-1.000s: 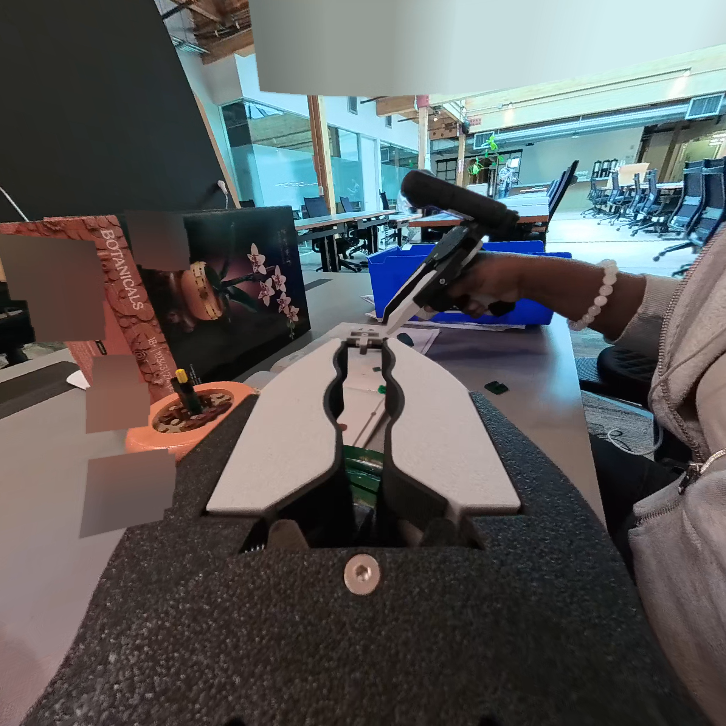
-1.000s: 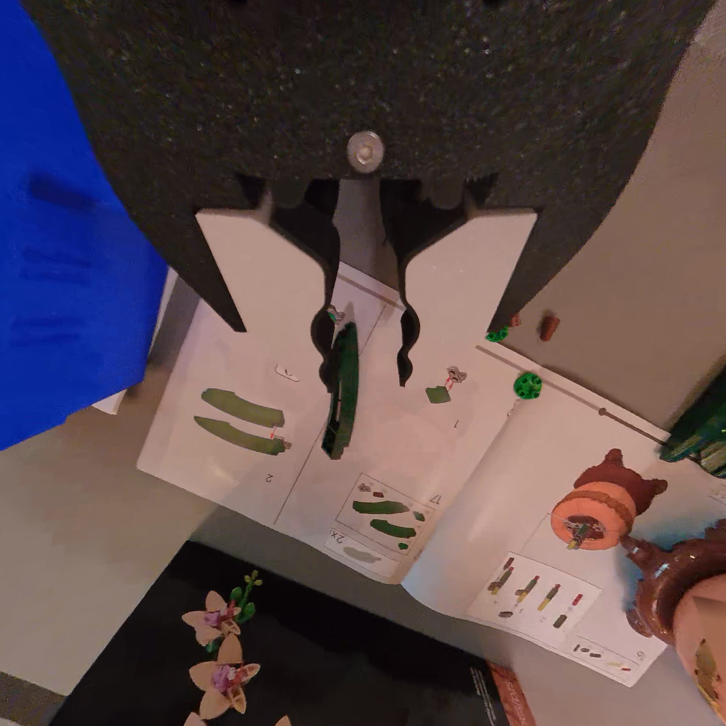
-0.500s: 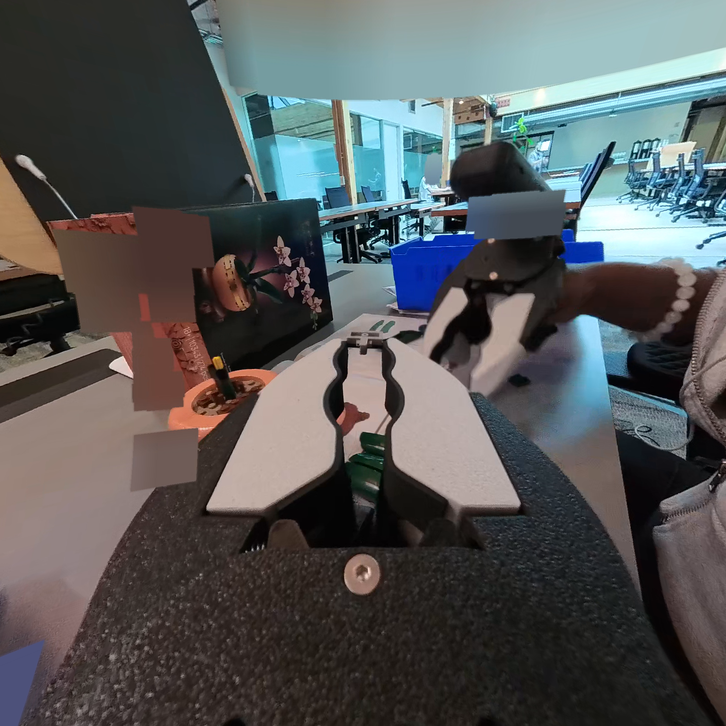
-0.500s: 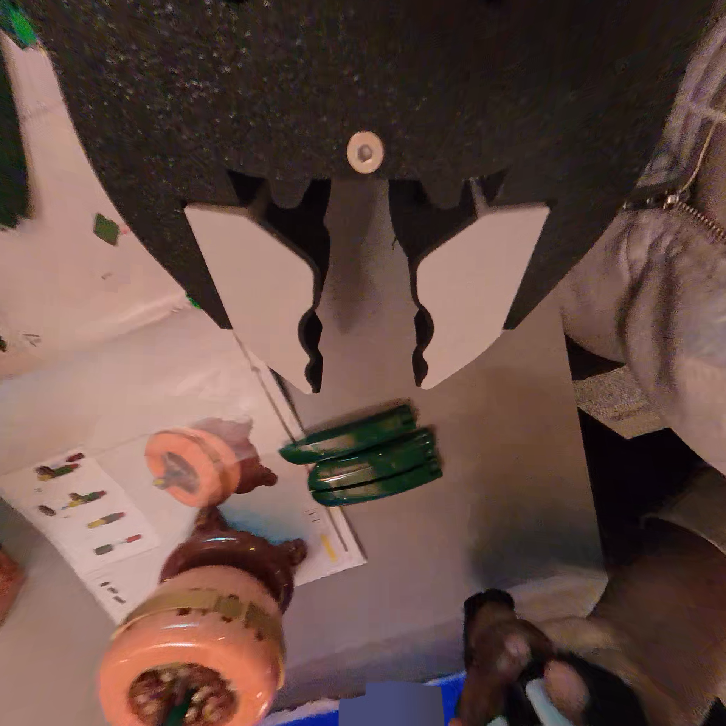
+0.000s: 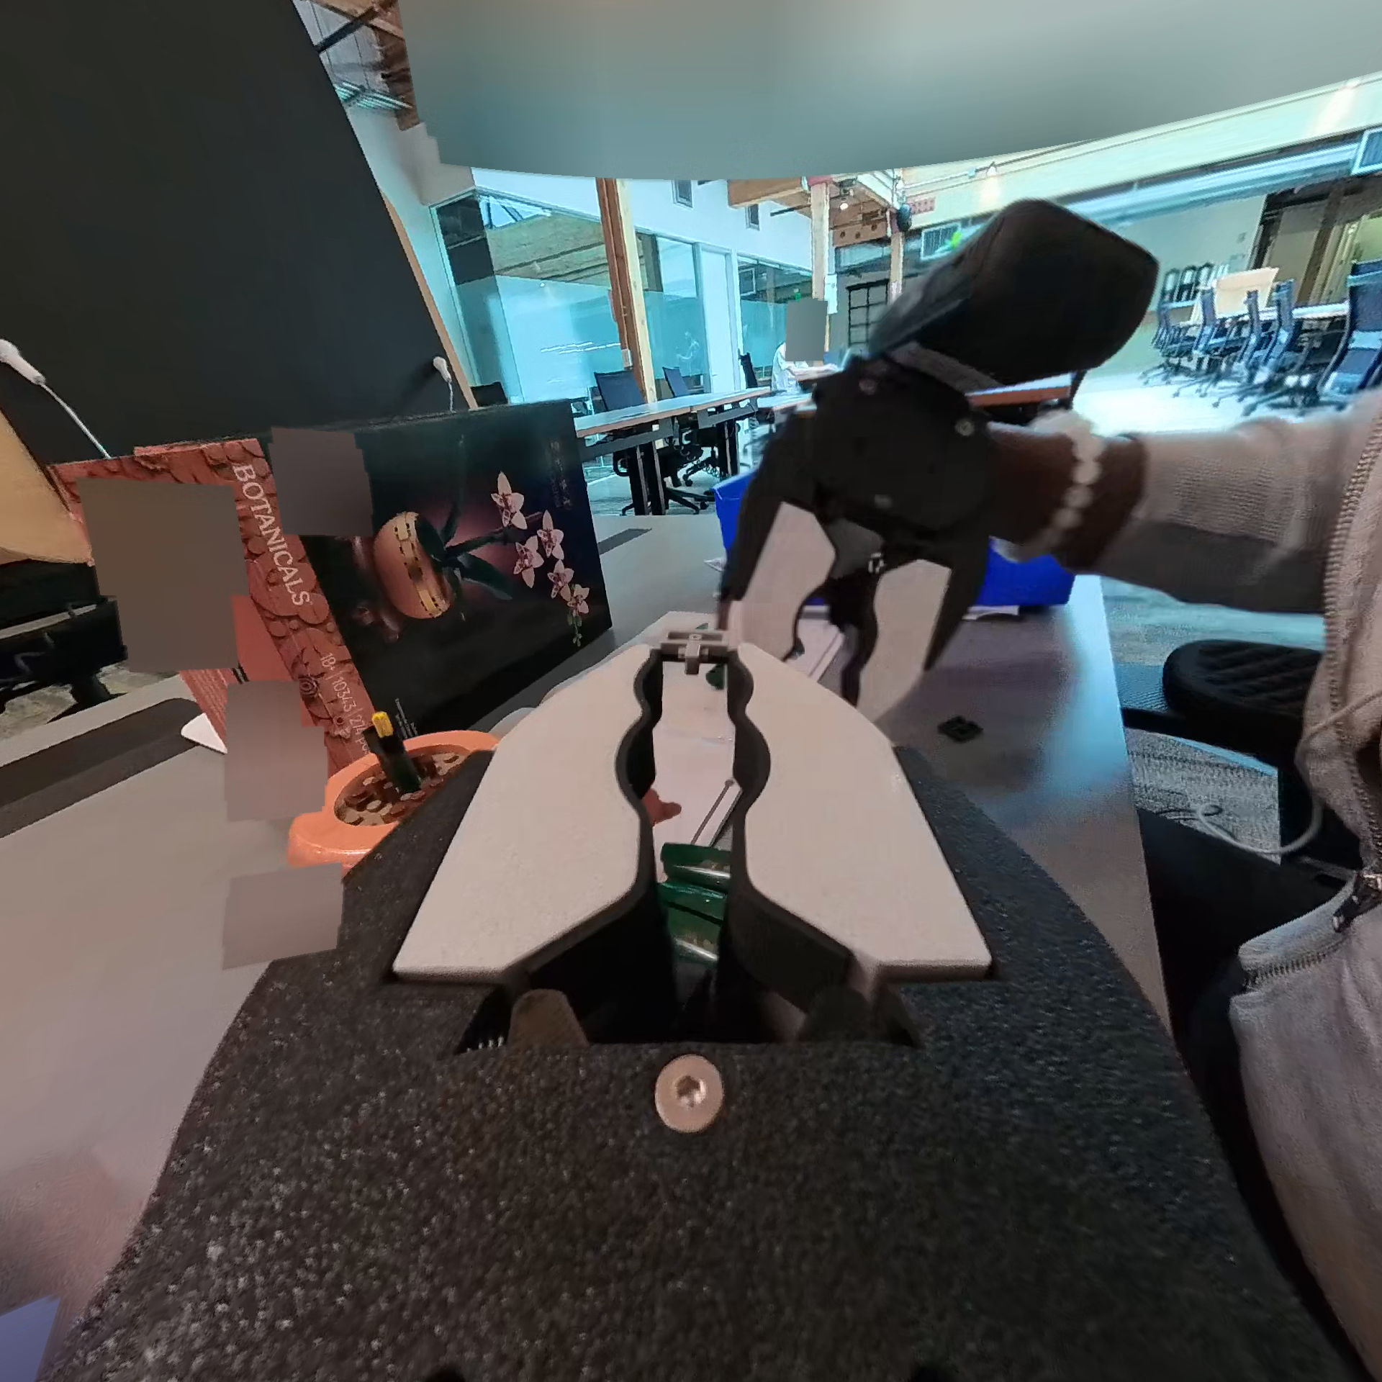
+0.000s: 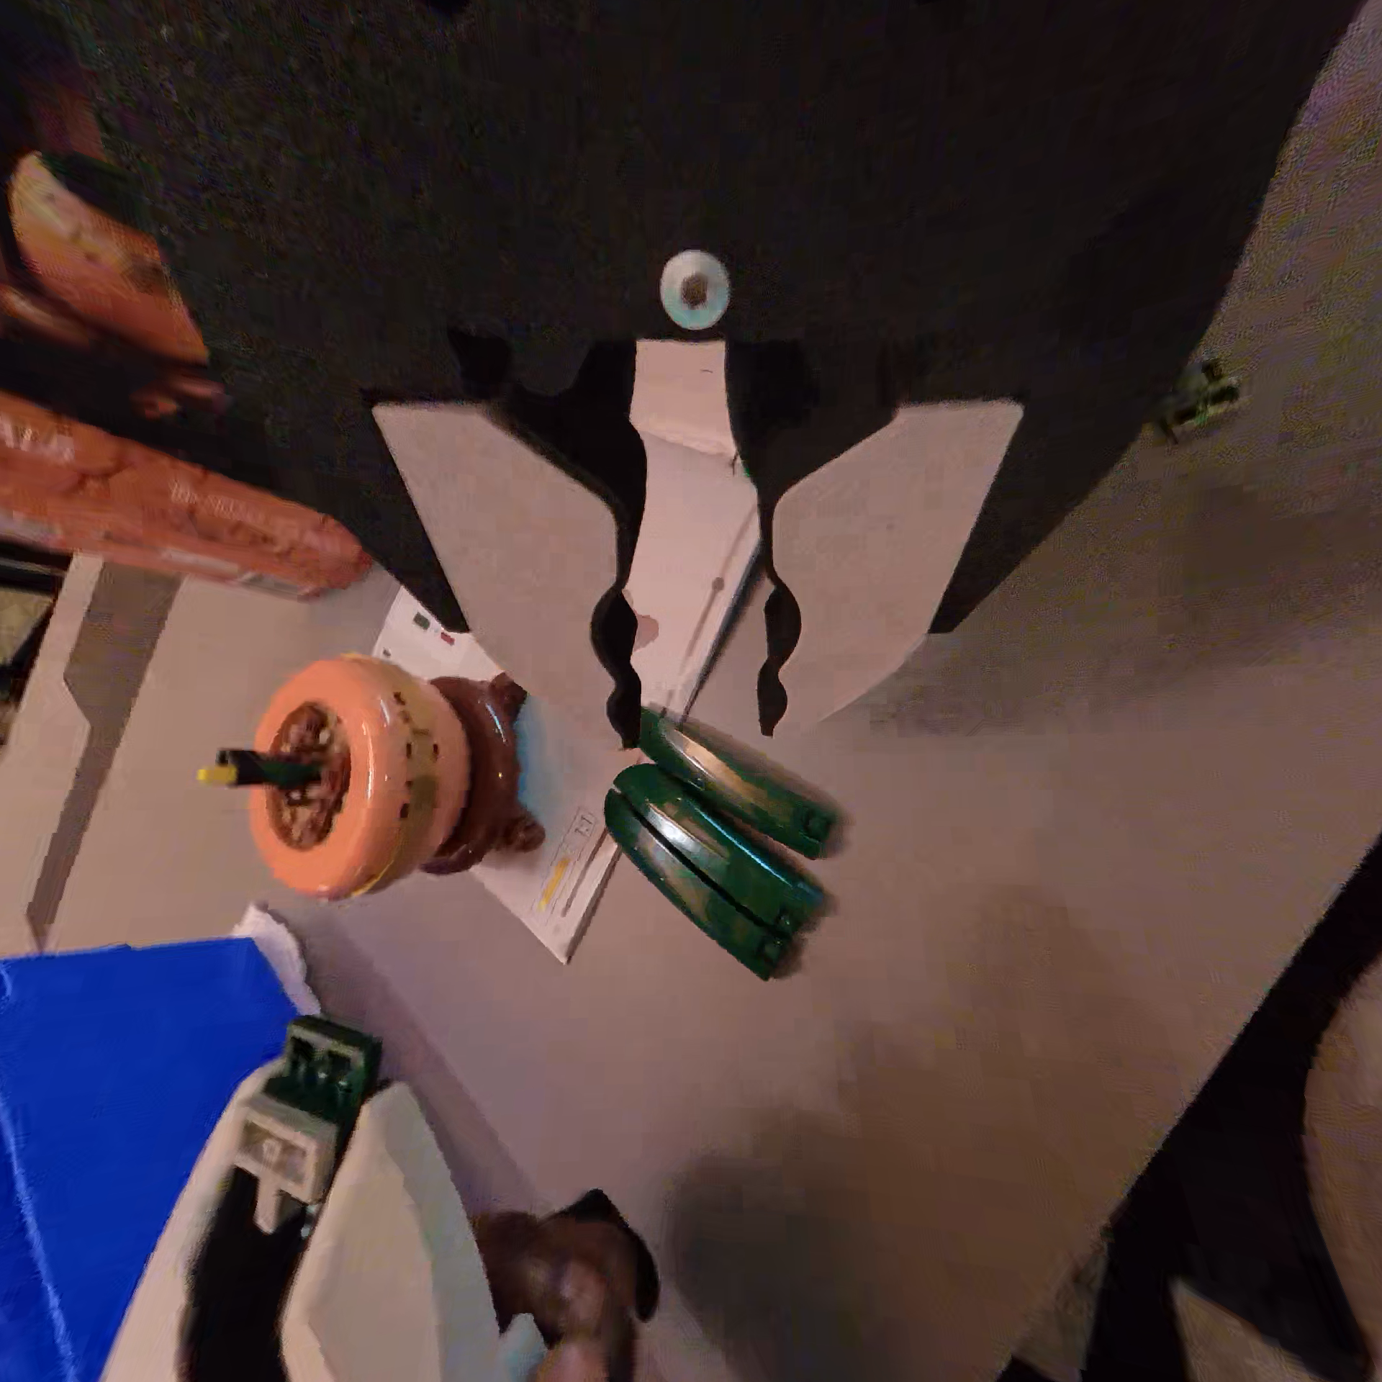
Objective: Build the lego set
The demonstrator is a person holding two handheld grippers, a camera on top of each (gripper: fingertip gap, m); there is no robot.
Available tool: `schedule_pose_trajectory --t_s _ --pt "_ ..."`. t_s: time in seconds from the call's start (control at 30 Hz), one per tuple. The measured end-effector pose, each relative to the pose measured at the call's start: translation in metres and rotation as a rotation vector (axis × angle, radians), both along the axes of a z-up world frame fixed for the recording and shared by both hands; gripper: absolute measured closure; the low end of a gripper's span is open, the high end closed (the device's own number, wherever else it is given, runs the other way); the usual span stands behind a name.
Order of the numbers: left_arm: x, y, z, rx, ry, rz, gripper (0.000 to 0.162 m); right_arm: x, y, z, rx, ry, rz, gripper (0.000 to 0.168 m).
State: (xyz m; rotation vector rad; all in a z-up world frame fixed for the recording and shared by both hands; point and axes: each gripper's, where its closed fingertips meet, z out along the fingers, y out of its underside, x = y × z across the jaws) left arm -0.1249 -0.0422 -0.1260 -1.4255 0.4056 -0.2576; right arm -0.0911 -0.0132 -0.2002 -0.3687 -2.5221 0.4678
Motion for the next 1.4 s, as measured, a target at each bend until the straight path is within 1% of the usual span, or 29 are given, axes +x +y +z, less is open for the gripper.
schedule_pose_trajectory --t_s 0.07,0.13,0.2,0.3,0.37,0.4,0.5,0.57,0.6,0.7,0.83,0.87,0.9,0.93,0.97,1.03,1.1,1.17,1.2,1.3,1.37,1.4 --pt "0.001 -0.002 0.005 0.013 -0.001 -0.003 0.147 -0.005 -0.001 -0.007 0.084 -0.143 0.123 0.138" --pt "0.0 -0.004 0.005 0.024 -0.003 -0.003 0.147 -0.01 0.0 -0.019 0.215 -0.228 0.254 0.139" --pt "0.0 -0.005 0.005 0.026 -0.007 -0.006 0.147 -0.016 0.001 -0.028 0.299 -0.252 0.347 0.14" --pt "-0.001 -0.005 0.004 0.02 0.007 -0.001 0.147 -0.024 0.0 -0.041 0.328 -0.266 0.401 0.14" --pt "-0.002 -0.004 0.001 0.012 0.016 0.005 0.147 -0.025 0.002 -0.046 0.326 -0.259 0.365 0.141" --pt "-0.002 -0.004 0.0 0.007 0.017 0.004 0.147 -0.022 0.001 -0.045 0.287 -0.274 0.331 0.145" --pt "-0.002 -0.004 -0.002 -0.001 0.018 0.002 0.147 -0.001 0.002 -0.043 0.165 -0.404 0.108 0.15" --pt "-0.001 -0.003 -0.003 -0.005 0.017 -0.002 0.147 0.015 0.004 -0.039 0.116 -0.465 -0.012 0.138" --pt "-0.001 -0.003 -0.004 -0.008 0.015 -0.005 0.147 0.02 0.003 -0.035 0.077 -0.469 -0.052 0.135" --pt "0.0 -0.002 -0.006 -0.015 0.01 -0.014 0.147 0.021 -0.009 -0.024 -0.038 -0.402 -0.06 0.124" --pt "0.004 0.0 -0.01 -0.028 0.026 -0.028 0.147 0.006 -0.009 -0.035 0.045 -0.254 0.072 0.125" --pt "0.005 0.0 -0.011 -0.03 0.03 -0.032 0.147 0.004 -0.01 -0.039 0.056 -0.242 0.111 0.128" --pt "0.006 0.0 -0.011 -0.032 0.032 -0.037 0.147 0.003 -0.011 -0.043 0.052 -0.246 0.146 0.137" --pt "0.006 0.0 -0.012 -0.034 0.032 -0.04 0.147 0.003 -0.015 -0.044 0.007 -0.252 0.168 0.14" --pt "0.006 0.0 -0.012 -0.036 0.028 -0.043 0.147 0.005 -0.017 -0.046 -0.03 -0.278 0.169 0.152" --pt "0.006 0.0 -0.012 -0.04 0.011 -0.045 0.147 0.007 -0.016 -0.047 -0.1 -0.298 0.094 0.153" --pt "0.006 0.001 -0.014 -0.046 -0.009 -0.047 0.147 0.012 -0.007 -0.046 -0.146 -0.307 -0.035 0.153" --pt "0.006 0.002 -0.014 -0.052 -0.031 -0.047 0.147 0.018 0.0 -0.035 -0.231 -0.266 -0.165 0.153" --pt "0.008 0.003 -0.015 -0.054 -0.042 -0.054 0.147 0.019 0.003 -0.023 -0.294 -0.229 -0.227 0.153" --pt "0.013 0.006 -0.015 -0.065 -0.079 -0.075 0.147 0.018 0.012 0.025 -0.515 -0.09 -0.397 0.153" --pt "0.017 0.007 -0.014 -0.064 -0.091 -0.095 0.147 0.019 0.013 0.054 -0.643 -0.019 -0.449 0.153" --pt "0.02 0.007 -0.014 -0.06 -0.096 -0.106 0.147 0.02 0.014 0.062 -0.666 0.005 -0.469 0.153"
